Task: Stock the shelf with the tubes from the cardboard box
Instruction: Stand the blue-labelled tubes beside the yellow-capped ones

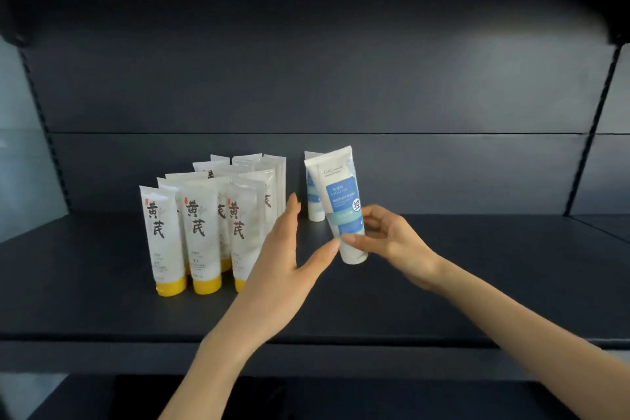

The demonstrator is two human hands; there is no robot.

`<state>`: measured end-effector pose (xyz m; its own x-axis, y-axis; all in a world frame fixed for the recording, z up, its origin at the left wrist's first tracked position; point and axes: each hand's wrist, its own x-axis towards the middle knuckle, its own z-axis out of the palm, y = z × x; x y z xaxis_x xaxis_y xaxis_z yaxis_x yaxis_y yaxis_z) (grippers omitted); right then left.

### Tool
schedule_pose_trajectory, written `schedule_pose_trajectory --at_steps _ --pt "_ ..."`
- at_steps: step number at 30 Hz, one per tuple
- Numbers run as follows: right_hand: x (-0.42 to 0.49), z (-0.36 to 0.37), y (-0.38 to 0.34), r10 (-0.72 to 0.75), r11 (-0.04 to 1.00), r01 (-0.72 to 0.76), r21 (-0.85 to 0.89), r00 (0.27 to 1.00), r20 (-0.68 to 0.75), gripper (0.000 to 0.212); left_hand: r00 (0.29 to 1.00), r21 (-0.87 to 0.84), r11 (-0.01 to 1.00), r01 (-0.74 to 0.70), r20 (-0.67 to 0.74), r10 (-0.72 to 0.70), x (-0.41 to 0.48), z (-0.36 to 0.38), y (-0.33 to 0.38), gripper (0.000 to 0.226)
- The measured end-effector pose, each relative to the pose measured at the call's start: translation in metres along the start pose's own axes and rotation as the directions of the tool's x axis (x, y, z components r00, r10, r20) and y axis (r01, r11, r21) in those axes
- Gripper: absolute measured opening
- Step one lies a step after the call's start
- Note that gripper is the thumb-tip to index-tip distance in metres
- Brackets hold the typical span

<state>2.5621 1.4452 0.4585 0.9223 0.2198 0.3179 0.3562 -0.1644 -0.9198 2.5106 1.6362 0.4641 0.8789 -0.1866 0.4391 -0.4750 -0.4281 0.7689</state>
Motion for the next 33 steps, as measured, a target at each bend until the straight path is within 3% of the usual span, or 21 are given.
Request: schedule_pose_trajectory --at_steps 3,5,8,12,17,23,28,33 --pt "0.035 -0.008 0.020 0.021 1.000 -0.021 0.006 0.996 -0.083 0.029 0.999 0.283 0.958 -0.039 0.042 0.028 -0.018 -0.016 -0.013 0.076" --pt "0.060 -0.014 0.033 0.053 0.999 -0.052 0.007 0.986 -0.158 0.029 0.993 0.472 0.876 -0.097 0.099 0.057 -0.028 -0.025 -0.025 0.073" --pt "0.099 -0.026 0.062 0.131 0.989 -0.145 -0.034 0.953 -0.273 0.038 0.994 0.648 0.758 -0.072 0.110 0.000 -0.042 -0.030 -0.044 0.077" --pt "0.132 -0.034 0.097 0.217 0.955 -0.274 -0.110 0.905 -0.366 0.050 0.998 0.711 0.701 -0.058 0.067 0.015 -0.053 -0.033 -0.060 0.067" --pt "0.147 -0.023 0.097 0.223 0.939 -0.308 -0.155 0.884 -0.411 0.050 0.999 0.775 0.630 -0.050 0.031 0.042 -0.057 -0.038 -0.057 0.057" --pt "0.162 -0.010 0.088 0.208 0.907 -0.351 -0.231 0.852 -0.481 0.046 1.000 0.744 0.668 0.003 -0.015 0.012 -0.058 -0.041 -0.051 0.064" --pt "0.167 -0.005 0.090 0.235 0.918 -0.365 -0.153 0.815 -0.530 0.047 0.998 0.672 0.739 0.048 -0.066 -0.005 -0.058 -0.042 -0.058 0.079" --pt "0.172 -0.002 0.096 0.218 0.932 -0.337 -0.131 0.814 -0.538 0.050 0.997 0.650 0.756 0.070 -0.080 -0.023 -0.058 -0.043 -0.067 0.072"
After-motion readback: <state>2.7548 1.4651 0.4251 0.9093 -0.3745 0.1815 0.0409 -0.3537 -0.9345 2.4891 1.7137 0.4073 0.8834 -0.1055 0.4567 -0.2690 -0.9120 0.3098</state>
